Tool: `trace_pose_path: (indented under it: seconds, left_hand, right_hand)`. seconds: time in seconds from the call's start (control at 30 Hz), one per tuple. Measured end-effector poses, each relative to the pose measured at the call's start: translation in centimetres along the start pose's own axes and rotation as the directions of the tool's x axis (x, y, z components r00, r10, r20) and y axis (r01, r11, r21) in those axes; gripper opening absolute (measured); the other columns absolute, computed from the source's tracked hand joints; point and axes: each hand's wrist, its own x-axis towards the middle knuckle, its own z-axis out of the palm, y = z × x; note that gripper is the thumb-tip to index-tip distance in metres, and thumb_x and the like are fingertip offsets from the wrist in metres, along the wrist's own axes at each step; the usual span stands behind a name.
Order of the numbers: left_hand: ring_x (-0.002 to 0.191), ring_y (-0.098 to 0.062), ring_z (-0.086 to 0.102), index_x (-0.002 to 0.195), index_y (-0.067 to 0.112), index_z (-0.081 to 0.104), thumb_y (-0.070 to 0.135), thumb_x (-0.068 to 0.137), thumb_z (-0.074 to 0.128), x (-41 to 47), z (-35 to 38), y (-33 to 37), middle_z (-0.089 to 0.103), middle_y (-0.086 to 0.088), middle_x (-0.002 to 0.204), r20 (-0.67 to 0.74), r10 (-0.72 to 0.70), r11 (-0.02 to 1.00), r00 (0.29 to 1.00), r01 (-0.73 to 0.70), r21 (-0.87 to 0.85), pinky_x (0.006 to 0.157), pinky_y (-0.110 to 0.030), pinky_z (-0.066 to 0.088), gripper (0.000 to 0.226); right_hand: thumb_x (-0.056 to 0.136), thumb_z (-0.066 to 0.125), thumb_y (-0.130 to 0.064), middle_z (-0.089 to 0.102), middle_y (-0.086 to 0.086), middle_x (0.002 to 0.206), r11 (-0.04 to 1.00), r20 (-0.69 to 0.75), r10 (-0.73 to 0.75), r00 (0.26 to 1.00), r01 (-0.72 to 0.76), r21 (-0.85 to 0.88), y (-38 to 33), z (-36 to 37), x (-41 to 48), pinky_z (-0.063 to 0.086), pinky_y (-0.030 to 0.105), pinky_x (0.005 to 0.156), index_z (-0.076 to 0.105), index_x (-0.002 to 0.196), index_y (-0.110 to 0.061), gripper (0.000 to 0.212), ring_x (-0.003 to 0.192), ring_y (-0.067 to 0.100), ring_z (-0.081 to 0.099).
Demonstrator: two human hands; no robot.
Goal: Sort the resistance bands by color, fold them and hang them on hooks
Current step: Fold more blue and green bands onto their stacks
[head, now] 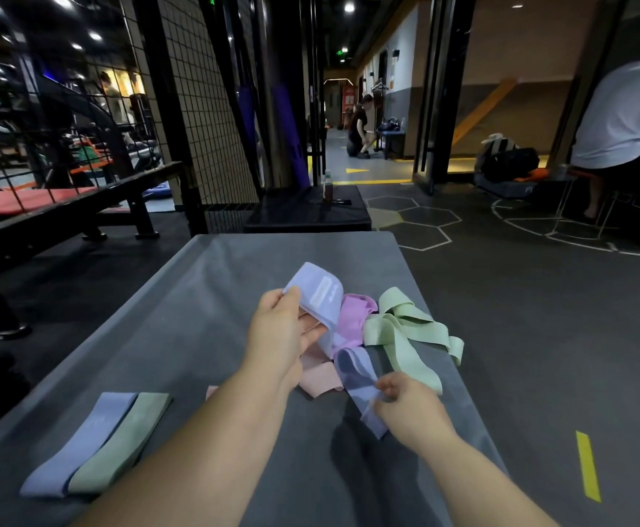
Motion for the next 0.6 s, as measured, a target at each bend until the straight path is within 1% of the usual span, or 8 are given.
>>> trace_pose_path:
  seconds: [0.07, 0.13, 0.23, 0.3, 0.4, 0.47, 0.53, 0.6]
  left_hand:
    - [0.085, -0.026, 0.068, 0.095, 0.013, 0.050, 0.016, 0.102, 0.044, -0.1, 0.0, -0.4, 0.066, -0.012, 0.101, -0.018, 0.002, 0.999, 1.000, -0.001, 0.041, 0.066, -0.033, 0.056, 0.009]
    - [0.084, -0.025, 0.068, 0.095, 0.014, 0.050, 0.016, 0.102, 0.044, -0.2, -0.5, -1.2, 0.066, -0.012, 0.102, -0.045, -0.022, 0.998, 0.999, 0.024, 0.050, 0.064, -0.032, 0.055, 0.010]
    - [0.076, -0.021, 0.068, 0.094, 0.014, 0.051, 0.016, 0.102, 0.044, -0.4, -1.1, -1.8, 0.067, -0.010, 0.097, -0.064, -0.038, 0.999, 0.997, 0.040, 0.029, 0.058, -0.029, 0.055, 0.011]
    - [0.075, -0.020, 0.069, 0.093, 0.014, 0.051, 0.015, 0.101, 0.044, -0.3, -1.4, -2.2, 0.067, -0.009, 0.096, -0.057, -0.007, 0.997, 0.998, 0.011, 0.075, 0.054, -0.027, 0.055, 0.011]
    - [0.085, -0.023, 0.069, 0.090, 0.017, 0.054, 0.017, 0.097, 0.048, 0.6, -2.0, -3.4, 0.067, -0.007, 0.099, -0.062, 0.035, 0.973, 0.997, -0.020, 0.228, 0.063, -0.033, 0.056, 0.009]
    - [0.078, -0.024, 0.062, 0.084, 0.020, 0.056, 0.022, 0.094, 0.053, 1.3, -2.5, -4.3, 0.063, -0.004, 0.087, -0.079, 0.077, 0.911, 0.994, -0.038, 0.410, 0.072, -0.036, 0.055, 0.010]
    - [0.070, -0.024, 0.052, 0.079, 0.021, 0.055, 0.027, 0.092, 0.056, 1.8, -2.8, -4.9, 0.057, -0.001, 0.075, -0.123, 0.115, 0.817, 0.986, -0.024, 0.576, 0.069, -0.032, 0.046, 0.014]
    - [0.065, -0.024, 0.052, 0.077, 0.020, 0.054, 0.033, 0.091, 0.057, 2.2, -2.7, -5.4, 0.056, 0.001, 0.069, -0.148, 0.125, 0.772, 0.981, -0.003, 0.636, 0.070, -0.035, 0.048, 0.020]
  right_hand:
    - [0.089, 0.057, -0.026, 0.063, -0.008, 0.107, 0.998, 0.070, 0.014, 0.997, -0.009, -0.068, 0.2, 0.0, -0.1, 0.050, 0.021, 0.069, 0.059, 0.115, -0.031, 0.026, 0.086, 0.013, 0.063]
    - [0.089, 0.058, -0.027, 0.063, -0.007, 0.100, 0.994, 0.075, 0.017, 0.997, -0.009, -0.107, 0.2, -0.1, -0.2, 0.050, 0.022, 0.070, 0.060, 0.107, -0.034, 0.019, 0.079, 0.011, 0.060]
    - [0.089, 0.059, -0.026, 0.065, -0.006, 0.095, 0.998, 0.028, 0.023, 0.999, -0.021, -0.054, 0.3, -0.3, -0.1, 0.049, 0.022, 0.069, 0.059, 0.099, -0.035, 0.013, 0.081, 0.012, 0.061]
    - [0.089, 0.061, -0.026, 0.065, -0.008, 0.089, 0.999, 0.013, 0.024, 1.000, -0.023, -0.029, 0.4, -0.4, -0.1, 0.048, 0.022, 0.067, 0.060, 0.098, -0.033, 0.011, 0.082, 0.013, 0.061]
    - [0.091, 0.058, -0.025, 0.062, -0.010, 0.082, 1.000, -0.001, 0.016, 1.000, -0.016, 0.006, 0.5, -0.6, -0.2, 0.046, 0.022, 0.061, 0.062, 0.093, -0.031, 0.007, 0.076, 0.012, 0.060]
    - [0.092, 0.054, -0.025, 0.060, -0.012, 0.082, 1.000, -0.019, -0.003, 1.000, 0.004, 0.020, 0.2, -0.8, -0.3, 0.043, 0.019, 0.054, 0.062, 0.091, -0.031, 0.010, 0.073, 0.010, 0.058]
    - [0.093, 0.052, -0.025, 0.058, -0.014, 0.084, 0.998, -0.045, -0.008, 0.999, 0.011, 0.057, -0.1, -1.1, -0.5, 0.039, 0.018, 0.052, 0.061, 0.091, -0.031, 0.011, 0.072, 0.007, 0.056]
    - [0.094, 0.051, -0.025, 0.059, -0.014, 0.085, 0.995, -0.068, -0.010, 0.998, 0.017, 0.095, -0.2, -1.4, -0.5, 0.039, 0.020, 0.054, 0.060, 0.089, -0.031, 0.012, 0.073, 0.008, 0.056]
